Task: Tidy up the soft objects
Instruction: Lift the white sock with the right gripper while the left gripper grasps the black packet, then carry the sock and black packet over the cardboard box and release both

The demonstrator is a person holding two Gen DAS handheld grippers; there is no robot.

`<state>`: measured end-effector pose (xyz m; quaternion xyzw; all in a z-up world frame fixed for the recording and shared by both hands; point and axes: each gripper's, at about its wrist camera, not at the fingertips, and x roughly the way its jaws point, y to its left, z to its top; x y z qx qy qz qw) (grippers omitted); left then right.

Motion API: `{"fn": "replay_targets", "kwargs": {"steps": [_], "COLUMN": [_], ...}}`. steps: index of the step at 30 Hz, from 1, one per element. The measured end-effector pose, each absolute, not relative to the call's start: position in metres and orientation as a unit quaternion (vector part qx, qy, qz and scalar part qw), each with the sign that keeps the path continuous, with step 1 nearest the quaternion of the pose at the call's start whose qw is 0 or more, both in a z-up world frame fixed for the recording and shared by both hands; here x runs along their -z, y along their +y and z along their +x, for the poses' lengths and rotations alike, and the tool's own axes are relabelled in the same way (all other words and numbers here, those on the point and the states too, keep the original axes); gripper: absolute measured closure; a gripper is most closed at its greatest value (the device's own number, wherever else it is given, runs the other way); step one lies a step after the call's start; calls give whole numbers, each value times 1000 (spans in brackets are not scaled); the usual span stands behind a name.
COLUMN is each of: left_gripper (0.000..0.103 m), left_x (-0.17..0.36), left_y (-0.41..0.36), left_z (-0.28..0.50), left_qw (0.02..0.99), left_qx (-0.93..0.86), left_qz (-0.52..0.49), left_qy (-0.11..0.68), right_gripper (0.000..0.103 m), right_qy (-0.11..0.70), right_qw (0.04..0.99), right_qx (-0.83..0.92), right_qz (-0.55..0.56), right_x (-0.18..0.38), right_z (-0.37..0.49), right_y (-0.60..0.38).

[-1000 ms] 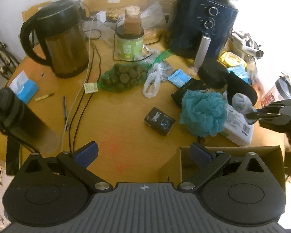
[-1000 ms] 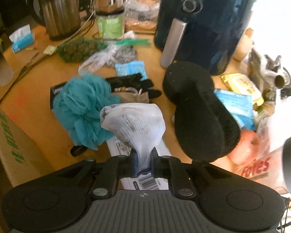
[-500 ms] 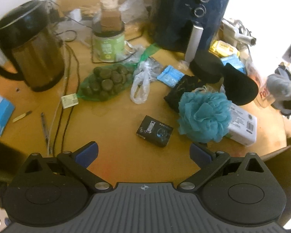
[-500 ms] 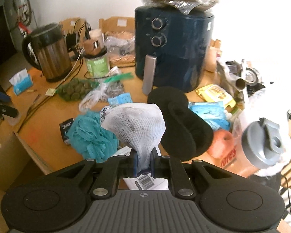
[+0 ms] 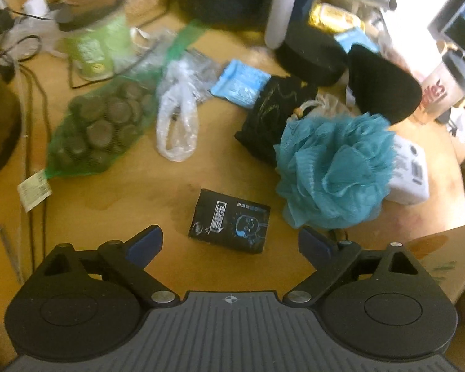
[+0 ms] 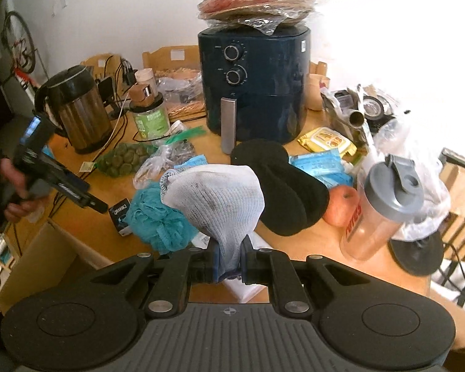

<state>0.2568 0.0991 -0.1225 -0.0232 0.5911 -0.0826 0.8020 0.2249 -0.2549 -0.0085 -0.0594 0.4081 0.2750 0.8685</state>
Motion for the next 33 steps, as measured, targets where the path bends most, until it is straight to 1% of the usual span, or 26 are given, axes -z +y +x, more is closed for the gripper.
{"fn": "replay_targets", "kwargs": {"steps": [5, 7, 8, 11, 13, 14, 16, 18, 25, 33], "left_gripper": [9, 14, 18, 21, 28, 32, 34, 37, 39, 40], "left_x": [151, 159, 162, 167, 169, 170, 170, 168, 146, 94], "left_y": [92, 90, 88, 82, 77, 75, 71, 72, 78, 87], "left_z": [271, 276, 277, 279, 280, 279, 279, 278, 274, 257], "left_qw": [776, 770, 767, 764, 765, 766, 769, 771, 794, 830], "left_qx": [107, 109, 110, 112, 109, 105, 104, 106, 89, 74], "left_qz": [4, 16, 22, 34, 48, 60, 69, 70, 58, 41], "left_qy": [622, 629, 632, 634, 633, 631, 627, 624, 598, 551], "right_gripper": [88, 88, 88, 88, 88, 88, 88, 88, 88, 88], "right_qy": [411, 414, 415, 417, 418, 419, 419, 421, 419, 414], "right_qw": [874, 874, 875, 875, 876, 876, 876, 875, 873, 870], "right_qx": [-256, -251, -248, -243, -240, -240, -239, -240, -247, -268], "right_qz": [-37, -28, -25, -20, -17, -16, -13, -13, -10, -9], "right_x": [7, 7, 6, 6, 7, 7, 8, 9, 11, 9], "right_z": [212, 208, 206, 200, 196, 195, 192, 191, 189, 188], "right_y": [-263, -266, -267, -271, -271, -272, -272, -272, -271, -266]}}
